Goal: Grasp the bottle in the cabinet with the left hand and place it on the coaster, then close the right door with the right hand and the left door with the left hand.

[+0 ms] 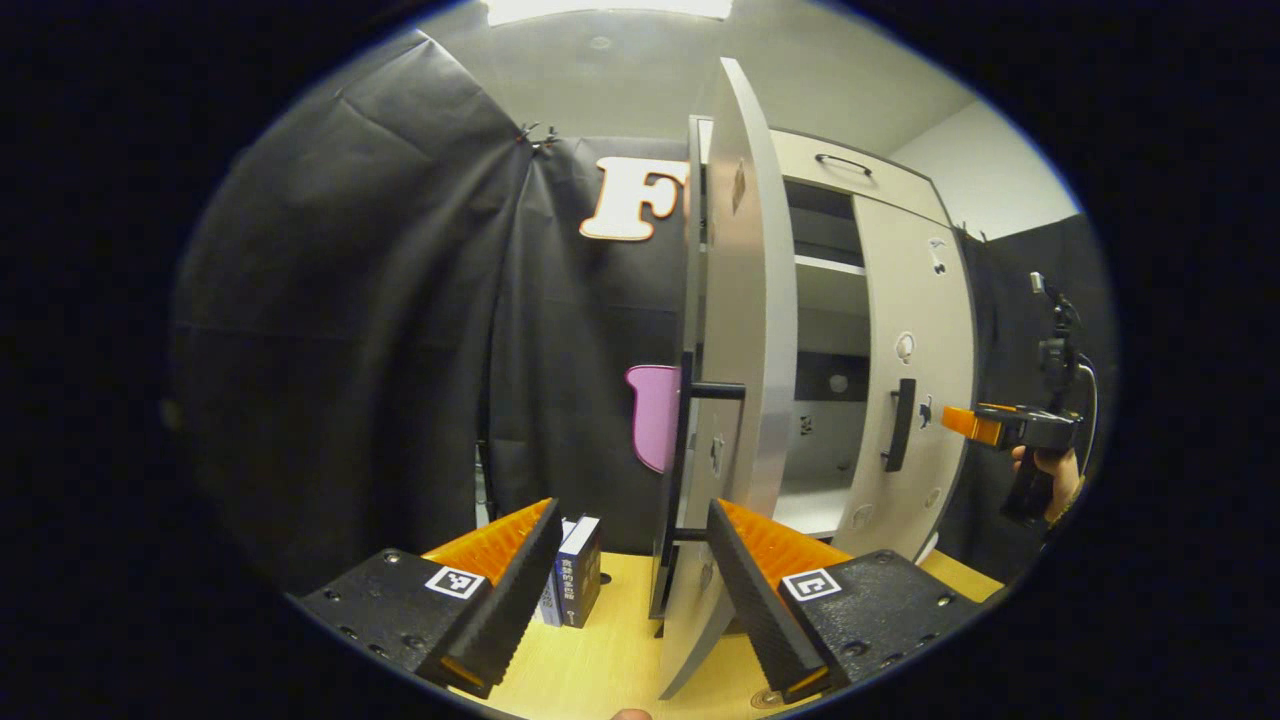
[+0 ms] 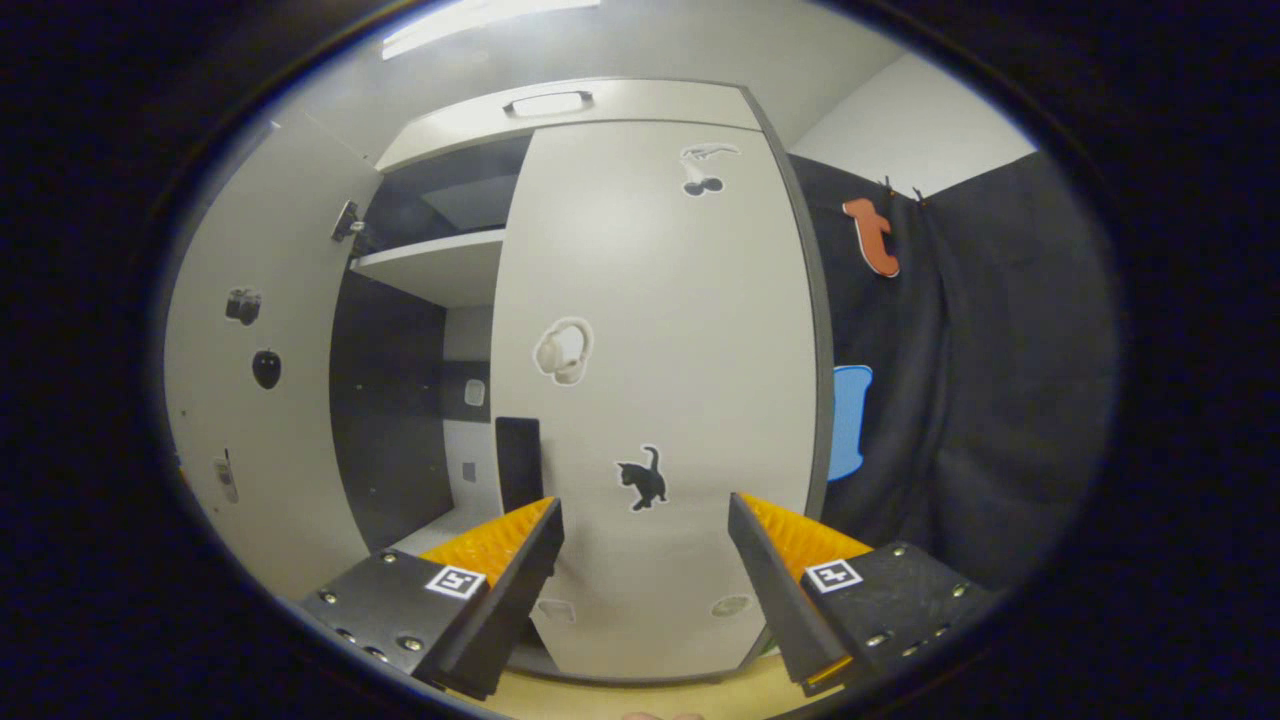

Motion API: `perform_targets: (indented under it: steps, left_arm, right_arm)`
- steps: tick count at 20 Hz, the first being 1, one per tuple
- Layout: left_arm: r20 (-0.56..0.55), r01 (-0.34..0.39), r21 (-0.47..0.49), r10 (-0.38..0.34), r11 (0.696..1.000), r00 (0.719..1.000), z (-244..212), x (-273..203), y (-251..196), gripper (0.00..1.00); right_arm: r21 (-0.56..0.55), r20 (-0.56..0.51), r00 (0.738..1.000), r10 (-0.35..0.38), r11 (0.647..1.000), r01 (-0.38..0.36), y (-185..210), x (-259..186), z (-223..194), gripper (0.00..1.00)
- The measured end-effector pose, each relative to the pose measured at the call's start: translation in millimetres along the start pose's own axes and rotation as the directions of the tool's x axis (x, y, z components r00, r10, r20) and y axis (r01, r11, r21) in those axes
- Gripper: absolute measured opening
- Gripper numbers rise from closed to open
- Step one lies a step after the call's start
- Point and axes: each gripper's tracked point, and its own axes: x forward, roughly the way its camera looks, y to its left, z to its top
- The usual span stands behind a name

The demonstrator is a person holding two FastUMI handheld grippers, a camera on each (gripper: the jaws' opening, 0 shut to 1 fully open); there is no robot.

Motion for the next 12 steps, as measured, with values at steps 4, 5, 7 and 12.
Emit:
perform_targets:
  steps: [4, 5, 7, 12]
  left_arm:
    - [-0.009, 0.099, -0.043, -0.099, 0.994, 0.995, -3.0, 1.5, -22.6, 0.91]
    - [-0.008, 0.121, -0.047, -0.122, 0.991, 0.993, -3.5, 3.6, -30.3, 0.91]
    - [-0.009, 0.167, -0.062, -0.168, 0.984, 0.986, -6.6, 7.3, -48.9, 0.9]
    - [-0.005, 0.266, -0.028, -0.267, 0.963, 0.964, -5.9, 24.5, -100.7, 0.9]
  right_arm:
    - [-0.001, -0.036, 0.999, -0.028, 1.0, 0.028, -17.5, -10.9, -10.5, 0.97]
    - [-0.006, -0.04, 0.999, -0.033, 0.999, 0.033, -21.4, -13.4, -11.3, 0.97]
    - [-0.019, -0.046, 0.998, -0.041, 0.999, 0.04, -29.2, -18.8, -12.1, 1.0]
    - [-0.04, -0.045, 0.996, -0.072, 0.997, 0.07, -54.4, -30.7, -7.7, 1.0]
